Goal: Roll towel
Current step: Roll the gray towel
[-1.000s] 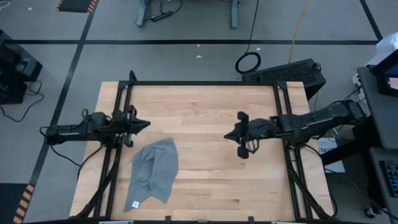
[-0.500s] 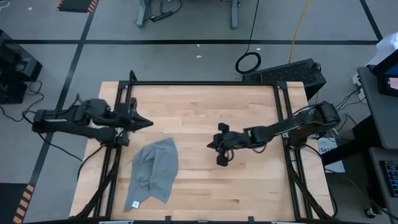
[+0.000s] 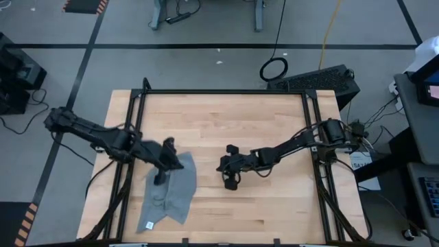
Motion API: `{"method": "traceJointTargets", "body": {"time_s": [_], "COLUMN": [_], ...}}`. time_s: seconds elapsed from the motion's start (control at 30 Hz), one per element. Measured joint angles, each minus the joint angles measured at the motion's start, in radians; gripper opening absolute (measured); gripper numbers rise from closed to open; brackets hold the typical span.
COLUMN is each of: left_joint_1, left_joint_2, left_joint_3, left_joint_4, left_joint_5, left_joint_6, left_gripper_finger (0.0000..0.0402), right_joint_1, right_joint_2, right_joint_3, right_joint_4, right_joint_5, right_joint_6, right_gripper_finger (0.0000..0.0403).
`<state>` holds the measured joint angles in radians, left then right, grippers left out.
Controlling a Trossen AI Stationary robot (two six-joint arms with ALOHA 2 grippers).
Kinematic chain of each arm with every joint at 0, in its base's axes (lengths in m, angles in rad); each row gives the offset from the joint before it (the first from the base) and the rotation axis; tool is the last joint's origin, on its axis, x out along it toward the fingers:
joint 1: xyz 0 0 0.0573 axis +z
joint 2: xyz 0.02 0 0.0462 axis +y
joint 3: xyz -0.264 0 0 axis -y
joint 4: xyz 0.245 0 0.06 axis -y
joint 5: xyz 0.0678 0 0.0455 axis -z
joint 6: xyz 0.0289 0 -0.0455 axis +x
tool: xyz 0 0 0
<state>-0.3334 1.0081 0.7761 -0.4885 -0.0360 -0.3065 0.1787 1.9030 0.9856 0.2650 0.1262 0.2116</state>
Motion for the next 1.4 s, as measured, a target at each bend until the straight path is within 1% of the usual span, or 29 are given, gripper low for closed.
{"method": "traceJointTargets", "body": {"time_s": [0.13,0.27,0.33,0.43,0.57,0.67,0.7,0.77,0.8,0.87,0.97,1.03,1.07,1.1,1.2,1.3,1.4], "left_joint_1": [-0.102,-0.203,-0.243,-0.296,-0.337,-0.346,-0.346,-0.344,-0.342,-0.338,-0.326,-0.315,-0.308,-0.303,-0.283,-0.257,-0.224], "left_joint_2": [0.092,0.191,0.243,0.32,0.404,0.465,0.485,0.531,0.553,0.591,0.622,0.625,0.624,0.614,0.57,0.518,0.457], "left_joint_3": [0.0,0.0,0.0,0.0,0.0,0.0,0.0,0.0,0.0,0.002,0.006,0.007,0.013,0.016,0.037,0.045,0.05], "left_joint_4": [-0.007,-0.016,-0.035,-0.082,-0.127,-0.115,-0.114,-0.097,-0.081,-0.048,0.01,0.011,0.0,-0.002,0.007,0.002,0.011], "left_joint_5": [-0.035,-0.045,-0.05,-0.088,-0.159,-0.206,-0.216,-0.22,-0.223,-0.23,-0.274,-0.316,-0.331,-0.334,-0.362,-0.367,-0.385], "left_joint_6": [-0.107,-0.206,-0.263,-0.369,-0.456,-0.46,-0.446,-0.417,-0.397,-0.364,-0.328,-0.309,-0.299,-0.287,-0.247,-0.207,-0.203], "left_gripper_finger": [0.0016,0.0017,0.0027,0.0063,0.0134,0.0184,0.0194,0.02,0.0196,0.0172,0.0101,0.0041,0.0022,0.0013,0.0015,0.001,0.0004], "right_joint_1": [0.001,0.007,0.011,0.014,0.014,0.014,0.014,0.014,0.014,0.018,0.036,0.057,0.068,0.08,0.118,0.157,0.193], "right_joint_2": [0.05,0.088,0.094,0.095,0.095,0.095,0.095,0.095,0.095,0.095,0.095,0.095,0.095,0.095,0.095,0.095,0.099], "right_joint_3": [0.084,0.149,0.16,0.161,0.161,0.161,0.161,0.161,0.161,0.161,0.161,0.161,0.161,0.16,0.16,0.159,0.16], "right_joint_4": [0.0,-0.018,-0.017,-0.017,-0.005,-0.005,-0.006,-0.005,-0.004,-0.005,-0.021,-0.037,-0.045,-0.049,-0.047,-0.021,0.012], "right_joint_5": [-0.051,-0.054,-0.054,-0.048,-0.028,0.006,0.007,0.007,0.007,0.006,0.004,0.002,0.002,0.002,0.003,0.01,0.047], "right_joint_6": [-0.075,-0.117,-0.124,-0.144,-0.146,-0.149,-0.149,-0.148,-0.148,-0.148,-0.155,-0.183,-0.206,-0.235,-0.309,-0.386,-0.463], "right_gripper_finger": [0.0,0.0,0.0,0.0004,0.0023,0.0041,0.0047,0.0058,0.0063,0.007,0.0077,0.008,0.0082,0.0084,0.0091,0.0104,0.0123]}}
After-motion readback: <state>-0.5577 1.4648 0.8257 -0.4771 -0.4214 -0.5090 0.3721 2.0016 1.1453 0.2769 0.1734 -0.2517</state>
